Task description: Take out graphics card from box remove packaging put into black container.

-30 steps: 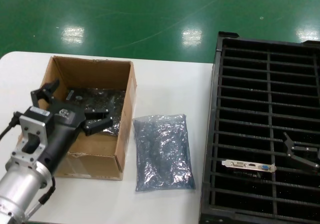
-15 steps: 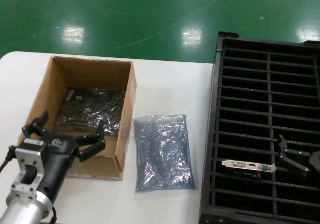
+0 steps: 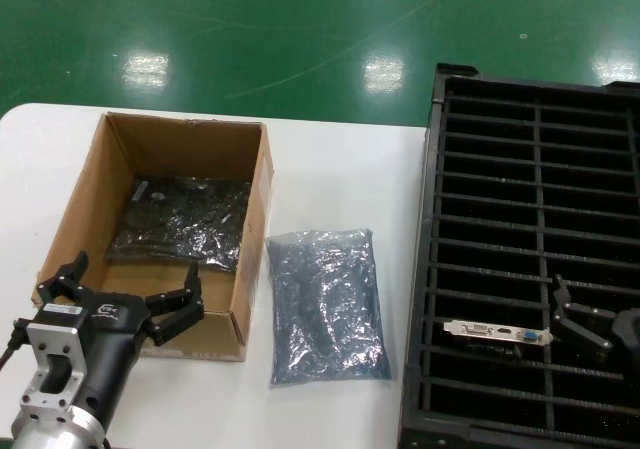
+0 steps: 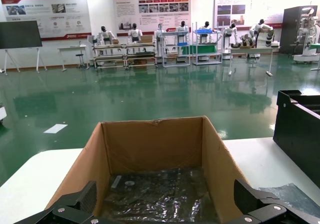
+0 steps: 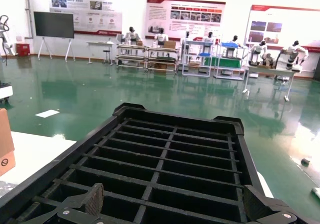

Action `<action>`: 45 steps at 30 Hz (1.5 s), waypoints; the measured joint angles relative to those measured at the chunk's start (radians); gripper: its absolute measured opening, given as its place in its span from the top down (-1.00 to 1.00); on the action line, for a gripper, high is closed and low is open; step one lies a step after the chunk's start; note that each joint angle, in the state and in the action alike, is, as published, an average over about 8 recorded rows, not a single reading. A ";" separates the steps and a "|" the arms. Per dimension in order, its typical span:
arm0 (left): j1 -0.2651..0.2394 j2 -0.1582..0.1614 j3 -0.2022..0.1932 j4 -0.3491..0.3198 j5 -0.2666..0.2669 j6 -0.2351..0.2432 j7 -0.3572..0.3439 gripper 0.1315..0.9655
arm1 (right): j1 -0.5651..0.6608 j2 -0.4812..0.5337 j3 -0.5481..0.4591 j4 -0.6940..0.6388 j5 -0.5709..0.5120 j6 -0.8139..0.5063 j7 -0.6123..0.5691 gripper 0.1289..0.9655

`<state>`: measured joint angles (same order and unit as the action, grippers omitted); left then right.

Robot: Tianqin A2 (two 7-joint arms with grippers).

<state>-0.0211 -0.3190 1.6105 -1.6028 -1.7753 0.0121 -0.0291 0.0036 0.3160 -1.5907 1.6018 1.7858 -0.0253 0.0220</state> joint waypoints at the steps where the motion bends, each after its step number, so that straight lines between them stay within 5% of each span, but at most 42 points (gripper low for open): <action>1: 0.000 0.000 0.000 0.000 0.000 0.000 0.000 -1.00 | 0.000 0.000 0.000 0.000 0.000 0.000 0.000 -1.00; 45: 0.000 0.000 0.000 0.000 0.000 0.000 0.000 -1.00 | 0.000 0.000 0.000 0.000 0.000 0.000 0.000 -1.00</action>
<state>-0.0210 -0.3189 1.6105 -1.6028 -1.7754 0.0120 -0.0291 0.0036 0.3159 -1.5907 1.6018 1.7859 -0.0253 0.0219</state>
